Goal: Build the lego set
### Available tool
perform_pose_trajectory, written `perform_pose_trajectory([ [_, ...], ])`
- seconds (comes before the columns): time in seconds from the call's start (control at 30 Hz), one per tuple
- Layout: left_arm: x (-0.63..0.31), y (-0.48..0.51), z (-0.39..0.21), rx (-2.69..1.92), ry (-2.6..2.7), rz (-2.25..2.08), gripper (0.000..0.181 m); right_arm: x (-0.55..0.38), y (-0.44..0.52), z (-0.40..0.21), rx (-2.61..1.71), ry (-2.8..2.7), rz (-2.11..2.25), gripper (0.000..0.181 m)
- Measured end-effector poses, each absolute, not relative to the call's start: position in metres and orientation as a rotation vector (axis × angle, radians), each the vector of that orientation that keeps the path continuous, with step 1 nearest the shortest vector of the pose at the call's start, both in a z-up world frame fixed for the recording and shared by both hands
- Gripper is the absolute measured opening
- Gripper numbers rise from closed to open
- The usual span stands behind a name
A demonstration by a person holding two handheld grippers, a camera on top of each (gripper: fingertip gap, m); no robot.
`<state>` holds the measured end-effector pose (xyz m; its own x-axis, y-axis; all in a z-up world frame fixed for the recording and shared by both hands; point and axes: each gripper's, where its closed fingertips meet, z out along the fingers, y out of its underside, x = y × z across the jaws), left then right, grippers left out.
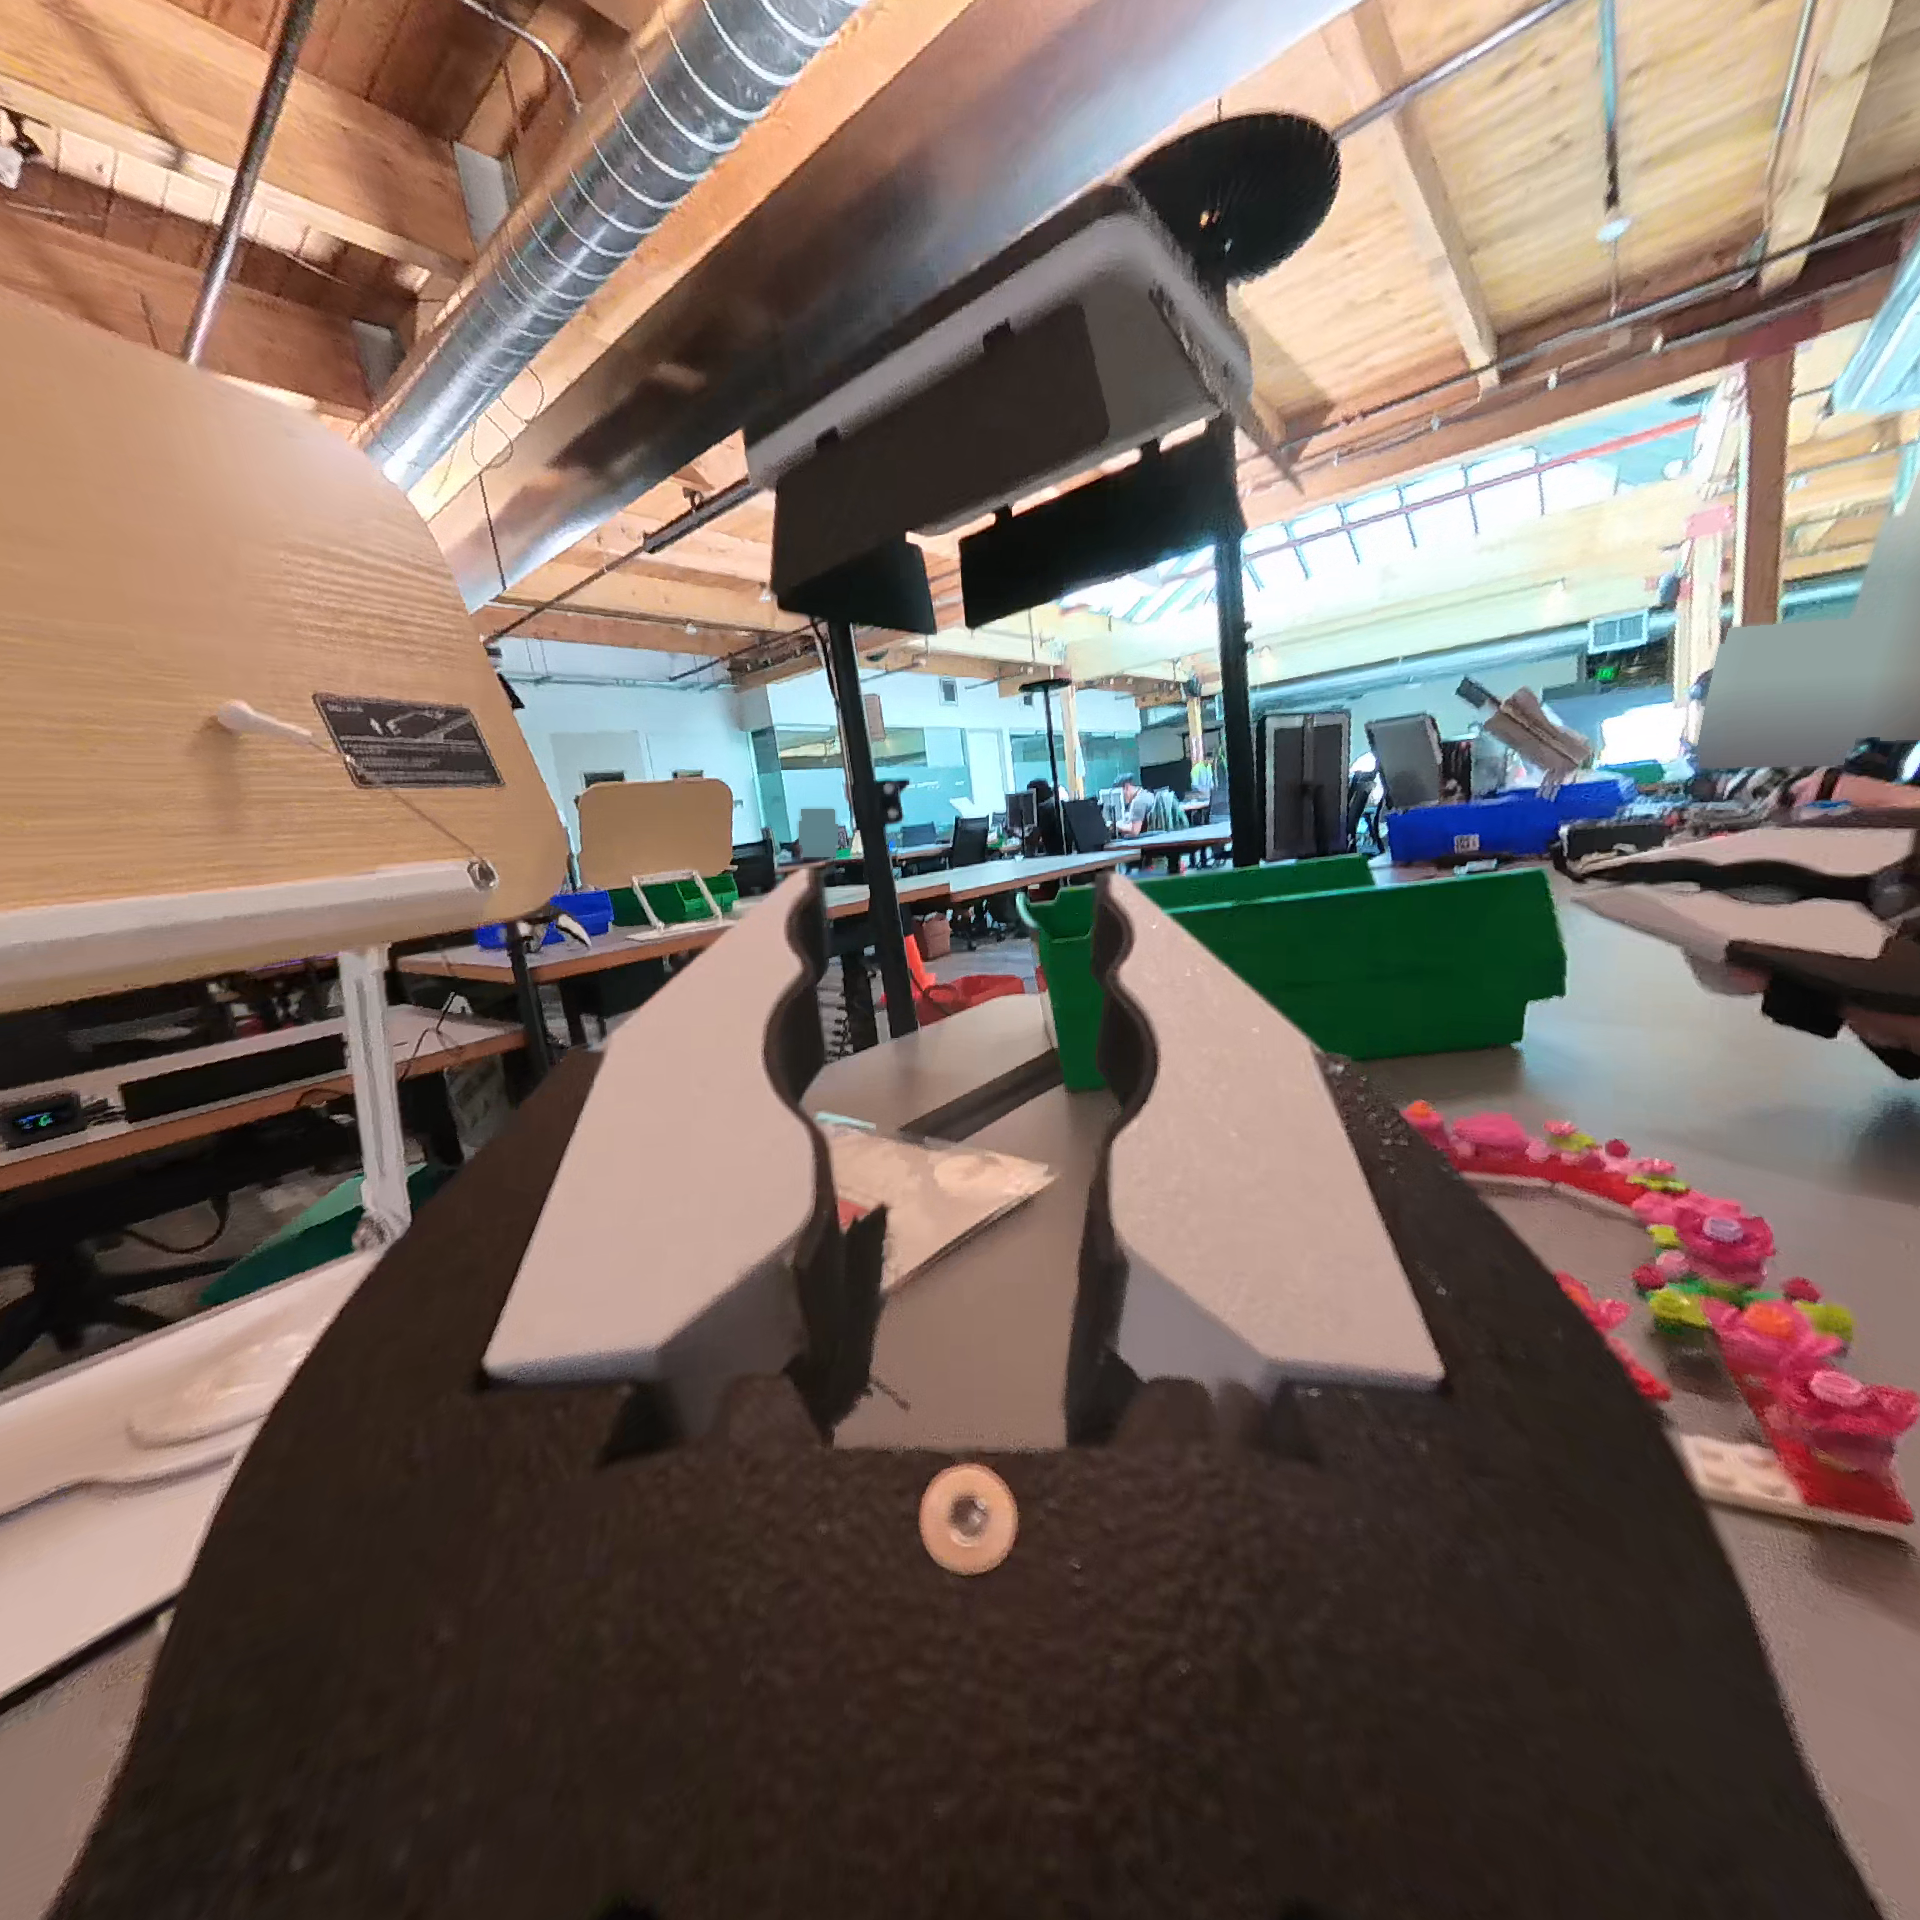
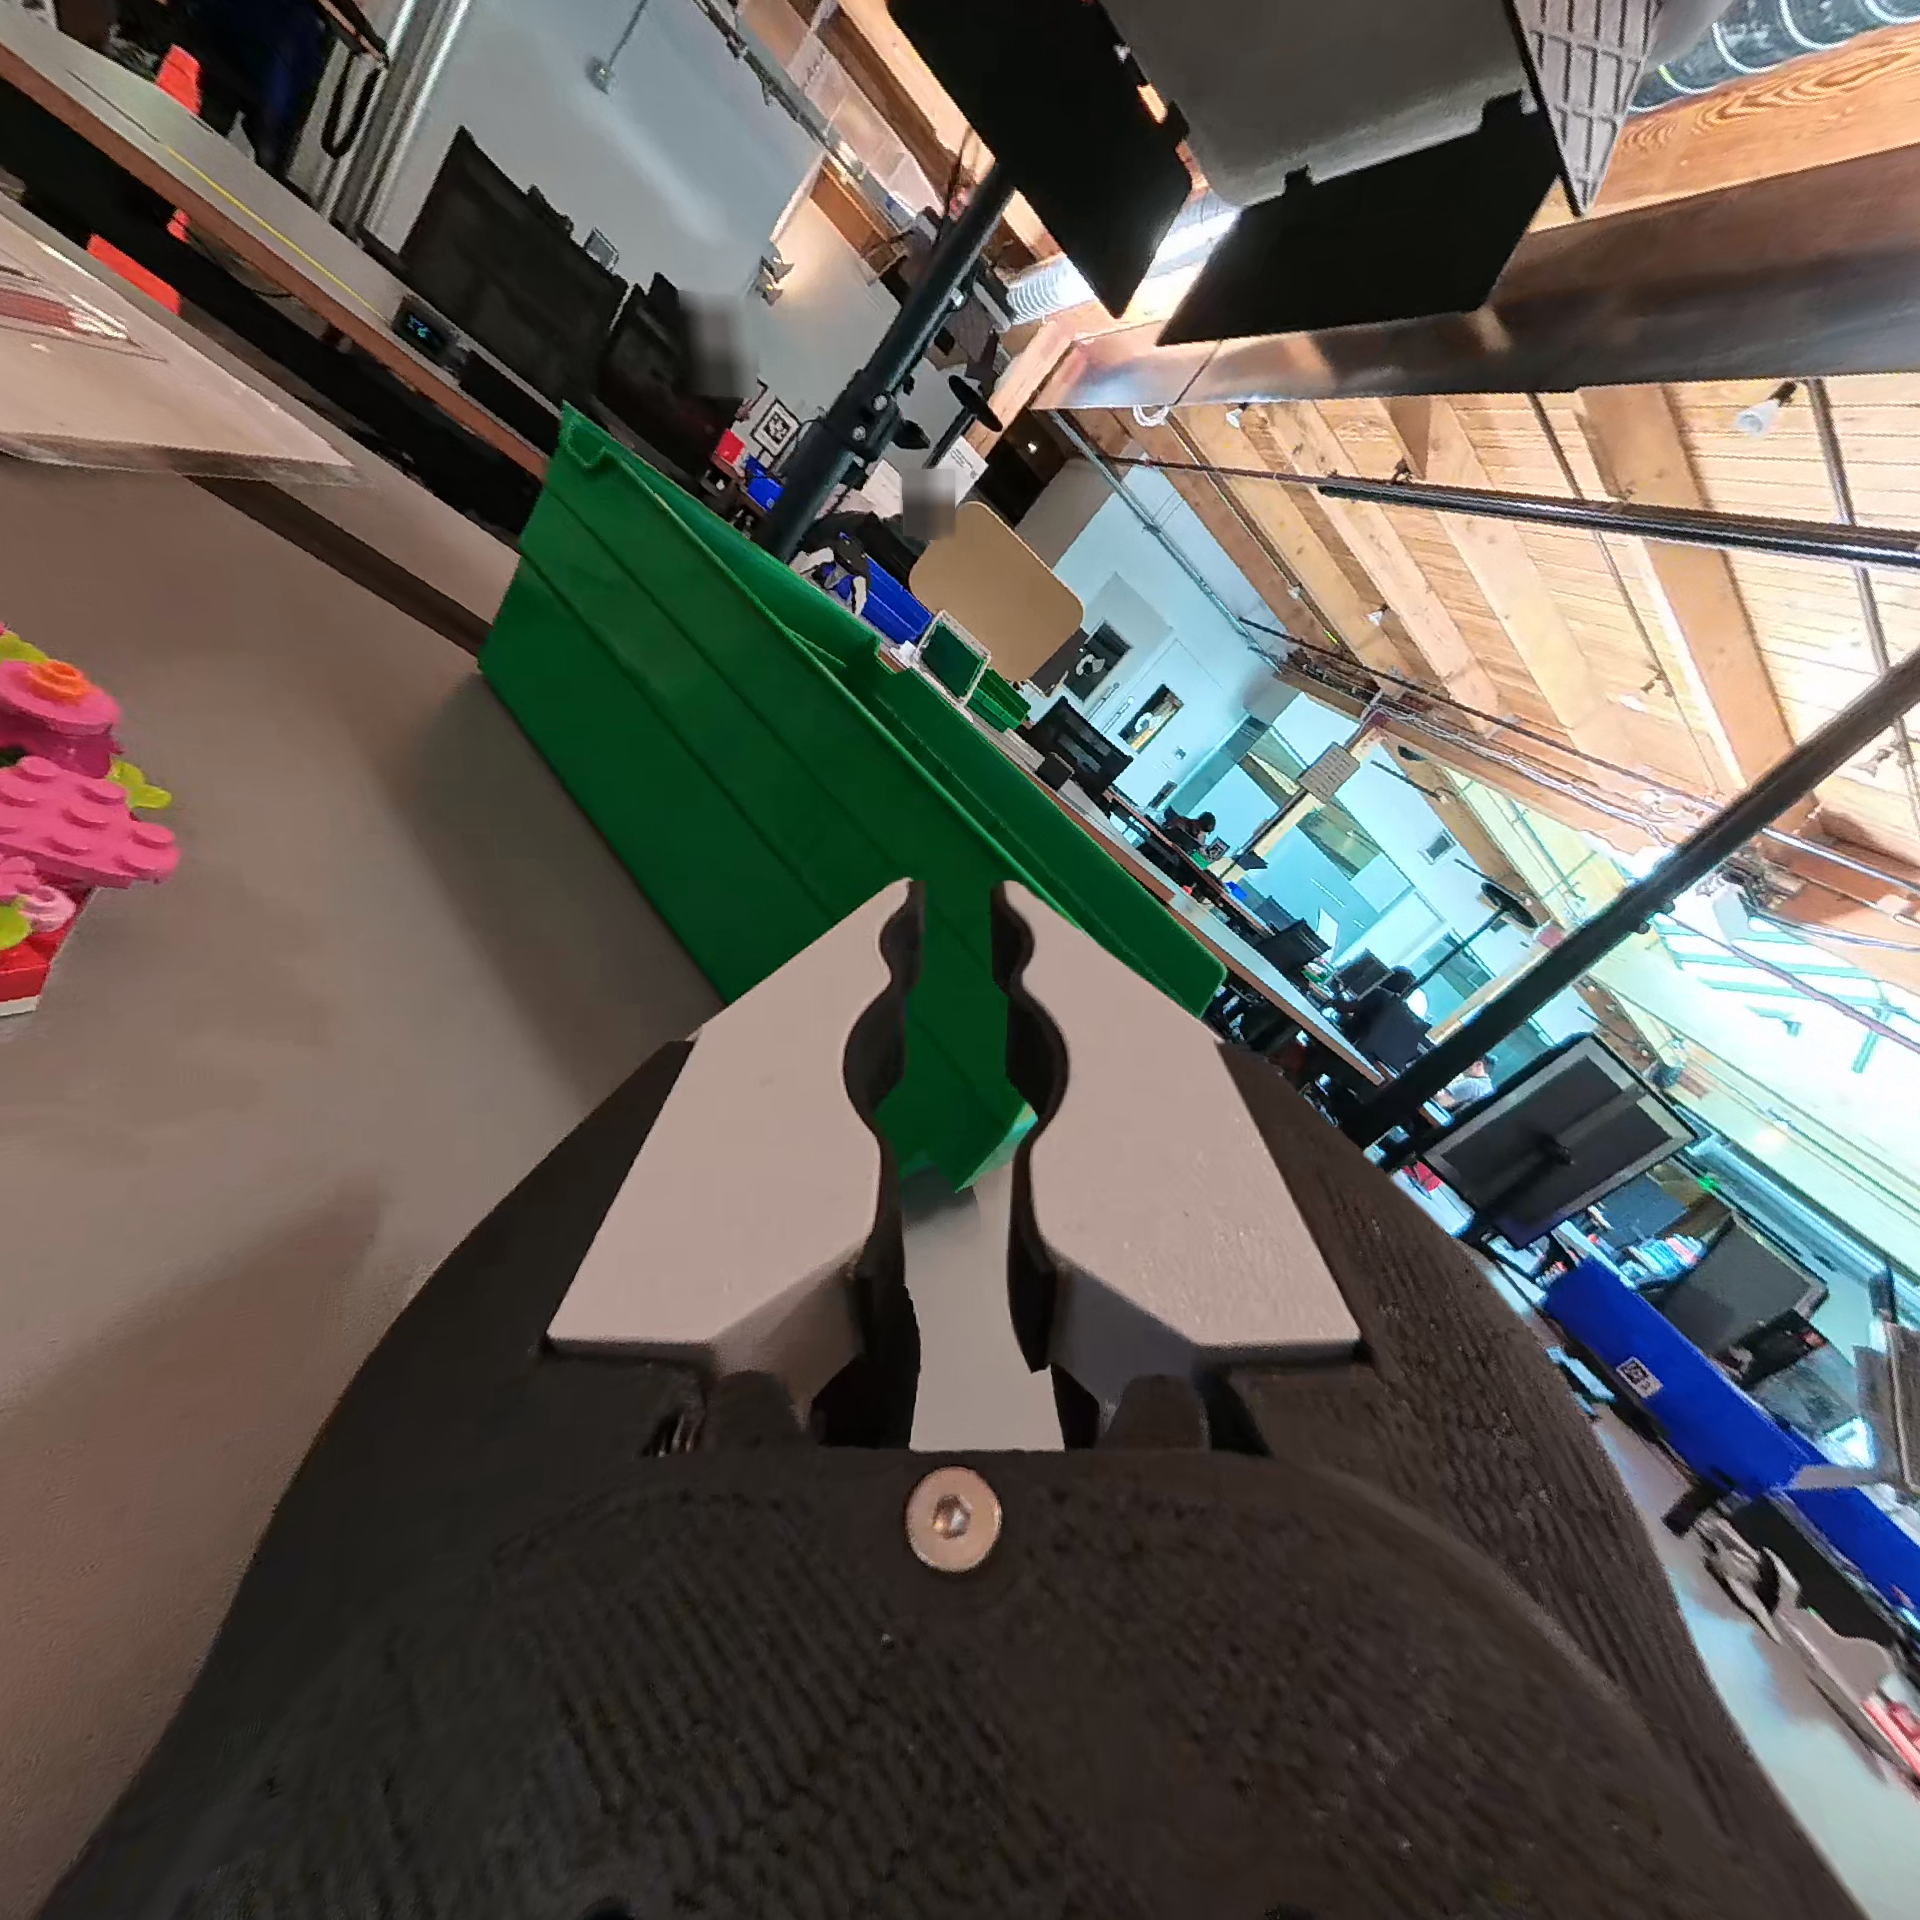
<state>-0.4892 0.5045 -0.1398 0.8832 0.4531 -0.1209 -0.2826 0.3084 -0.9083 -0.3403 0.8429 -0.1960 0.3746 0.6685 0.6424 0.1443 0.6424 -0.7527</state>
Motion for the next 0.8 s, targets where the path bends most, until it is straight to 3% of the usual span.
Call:
perform_pose_trajectory([
  [0.13, -0.494, 0.506, -0.143, -1.164, -0.187, 0.513, 0.048, -0.341, 0.836, -0.2, -0.806, -1.212, 0.383, 0.003],
  [0.8, -0.496, 0.51, -0.147, -1.182, -0.188, 0.507, 0.044, -0.345, 0.828, -0.211, -0.771, -1.291, 0.356, 0.001],
])
